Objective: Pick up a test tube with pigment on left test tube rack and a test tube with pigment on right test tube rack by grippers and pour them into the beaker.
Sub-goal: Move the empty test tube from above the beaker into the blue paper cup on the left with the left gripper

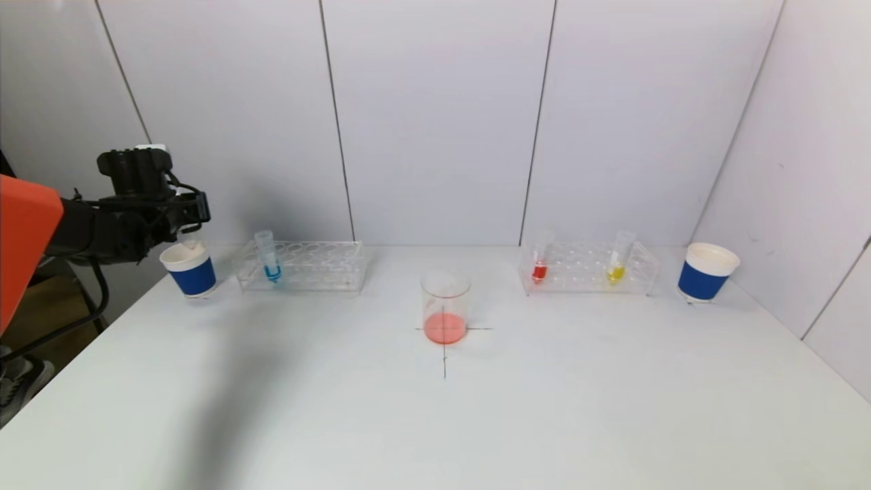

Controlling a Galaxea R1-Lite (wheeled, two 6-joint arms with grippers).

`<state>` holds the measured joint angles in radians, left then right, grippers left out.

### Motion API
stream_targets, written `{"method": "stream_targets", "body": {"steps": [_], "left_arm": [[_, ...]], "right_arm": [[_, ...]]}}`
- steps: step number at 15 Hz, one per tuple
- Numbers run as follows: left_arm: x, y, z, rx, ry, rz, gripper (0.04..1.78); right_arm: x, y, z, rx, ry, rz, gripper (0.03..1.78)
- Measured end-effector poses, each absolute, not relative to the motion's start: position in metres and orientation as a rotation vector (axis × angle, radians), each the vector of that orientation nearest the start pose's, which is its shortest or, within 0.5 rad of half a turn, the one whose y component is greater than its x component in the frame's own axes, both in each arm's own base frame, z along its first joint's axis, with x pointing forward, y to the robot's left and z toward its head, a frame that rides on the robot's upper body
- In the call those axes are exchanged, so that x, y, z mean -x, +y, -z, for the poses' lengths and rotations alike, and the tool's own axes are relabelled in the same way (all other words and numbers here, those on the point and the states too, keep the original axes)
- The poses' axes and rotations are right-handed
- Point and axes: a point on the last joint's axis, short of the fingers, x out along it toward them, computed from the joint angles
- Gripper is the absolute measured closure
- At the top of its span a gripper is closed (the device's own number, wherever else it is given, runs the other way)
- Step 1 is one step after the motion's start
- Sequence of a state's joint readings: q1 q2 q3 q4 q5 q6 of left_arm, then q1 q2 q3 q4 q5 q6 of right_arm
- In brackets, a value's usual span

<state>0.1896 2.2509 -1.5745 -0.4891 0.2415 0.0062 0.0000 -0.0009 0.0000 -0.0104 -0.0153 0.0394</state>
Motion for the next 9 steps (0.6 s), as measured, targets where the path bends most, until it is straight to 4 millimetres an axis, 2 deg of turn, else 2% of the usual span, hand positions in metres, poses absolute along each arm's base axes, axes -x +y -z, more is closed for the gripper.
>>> {"method": "stream_targets", "body": {"steps": [5,9], "left_arm": [[-0.475,0.101,-0.142,-0.012,0.220,-0.437,1.37],[-0.476,0.105,-0.133,-0.011,0.240,-0.448,1.37]], "right_arm": [[0.023,0.000,-0.077,-0.040,-0.012,0.015,0.04],[0.023,0.000,-0.077,-0.040,-0.012,0.015,0.04]]}}
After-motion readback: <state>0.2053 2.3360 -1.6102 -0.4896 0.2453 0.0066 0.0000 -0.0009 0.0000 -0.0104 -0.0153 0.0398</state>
